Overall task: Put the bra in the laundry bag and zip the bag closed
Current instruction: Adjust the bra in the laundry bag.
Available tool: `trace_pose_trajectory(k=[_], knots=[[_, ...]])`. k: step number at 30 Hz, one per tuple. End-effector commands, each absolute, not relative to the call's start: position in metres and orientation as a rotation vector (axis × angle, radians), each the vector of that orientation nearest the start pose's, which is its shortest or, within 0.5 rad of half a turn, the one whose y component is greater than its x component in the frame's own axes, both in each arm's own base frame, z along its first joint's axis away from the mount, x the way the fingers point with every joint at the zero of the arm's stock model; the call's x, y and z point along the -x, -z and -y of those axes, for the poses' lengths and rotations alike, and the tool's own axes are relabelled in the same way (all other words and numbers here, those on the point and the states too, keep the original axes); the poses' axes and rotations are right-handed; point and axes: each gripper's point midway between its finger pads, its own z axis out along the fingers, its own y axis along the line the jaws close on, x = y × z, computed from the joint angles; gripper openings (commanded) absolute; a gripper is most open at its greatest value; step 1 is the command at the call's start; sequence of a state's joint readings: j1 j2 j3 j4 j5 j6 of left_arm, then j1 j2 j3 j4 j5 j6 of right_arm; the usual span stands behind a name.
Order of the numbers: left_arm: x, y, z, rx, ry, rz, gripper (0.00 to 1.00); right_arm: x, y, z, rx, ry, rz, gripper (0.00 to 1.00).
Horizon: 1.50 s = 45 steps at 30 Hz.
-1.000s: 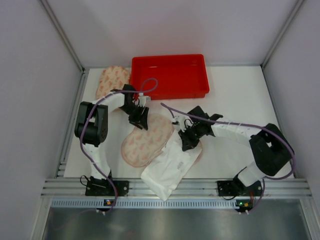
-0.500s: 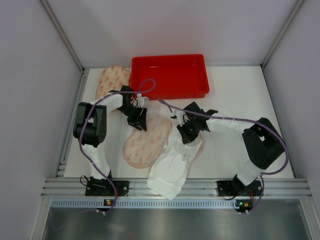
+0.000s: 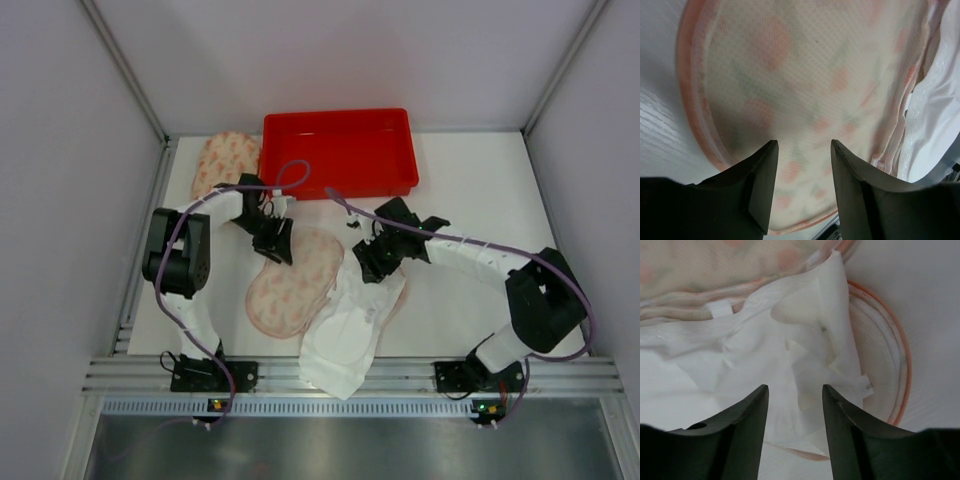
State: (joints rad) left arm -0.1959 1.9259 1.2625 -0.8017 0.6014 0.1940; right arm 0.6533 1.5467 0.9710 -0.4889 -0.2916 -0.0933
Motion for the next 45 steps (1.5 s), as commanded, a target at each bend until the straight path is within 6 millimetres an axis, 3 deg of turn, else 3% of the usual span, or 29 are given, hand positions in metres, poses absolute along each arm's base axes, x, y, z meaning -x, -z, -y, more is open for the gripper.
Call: trace_pose_trajectory(k=[1,5,7,9,12,13,14,15,17,18,20,25,26,29,34,36,40,45], knots=[[-0.303,-0.069,0.161,-0.690,0.981,-2.655,0.52,-0.242,-0.123,-0.261,1.060,-0.786,-2.268,0.50],[-0.305,-0.104,0.160,-0.694,1.008,-2.514,0.52,-0.252,-0.153,-0.253,0.935,-0.877,-2.227,0.54],[-0.303,-0.123,0.156,-0.695,0.994,-2.437,0.53,-0.268,-0.161,-0.237,0.829,-0.884,-2.227,0.55],[-0.302,-0.135,0.151,-0.719,0.968,-2.371,0.53,-0.282,-0.157,-0.224,0.767,-0.843,-2.249,0.55],[-0.278,-0.161,0.148,-0.901,0.891,-2.186,0.54,-0.299,-0.139,-0.204,0.676,-0.786,-2.334,0.55],[-0.268,-0.159,0.146,-0.972,0.855,-2.151,0.54,-0.302,-0.133,-0.200,0.653,-0.761,-2.363,0.54],[-0.251,-0.147,0.148,-1.161,0.791,-2.079,0.54,-0.304,-0.118,-0.196,0.637,-0.757,-2.415,0.54],[-0.230,-0.133,0.140,-1.279,0.712,-2.112,0.54,-0.306,-0.113,-0.193,0.620,-0.756,-2.439,0.54],[-0.194,-0.129,0.151,-1.617,0.603,-1.909,0.52,-0.306,-0.098,-0.192,0.609,-0.769,-2.496,0.54],[-0.171,-0.119,0.146,-1.704,0.569,-1.872,0.52,-0.305,-0.095,-0.192,0.568,-0.788,-2.520,0.53],[-0.143,-0.115,0.156,-1.889,0.564,-1.699,0.50,-0.304,-0.088,-0.194,0.555,-0.810,-2.546,0.54],[-0.096,-0.100,0.169,-2.181,0.558,-1.463,0.45,-0.301,-0.073,-0.195,0.542,-0.836,-2.607,0.56],[-0.077,-0.096,0.177,-2.281,0.590,-1.378,0.44,-0.299,-0.069,-0.196,0.542,-0.845,-2.625,0.57],[-0.046,-0.085,0.188,-2.445,0.643,-1.284,0.44,-0.299,-0.069,-0.197,0.552,-0.854,-2.631,0.57],[-0.015,-0.076,0.205,-2.528,0.737,-1.244,0.47,-0.295,-0.099,-0.204,0.575,-0.929,-2.518,0.53],[-0.017,-0.066,0.214,-2.513,0.661,-1.210,0.47,-0.292,-0.101,-0.204,0.572,-0.938,-2.508,0.53],[0.001,-0.045,0.221,-2.558,0.624,-1.195,0.46,-0.290,-0.086,-0.199,0.580,-0.902,-2.559,0.52],[0.002,-0.029,0.229,-2.553,0.561,-1.196,0.42,-0.290,-0.081,-0.201,0.582,-0.923,-2.577,0.51]])
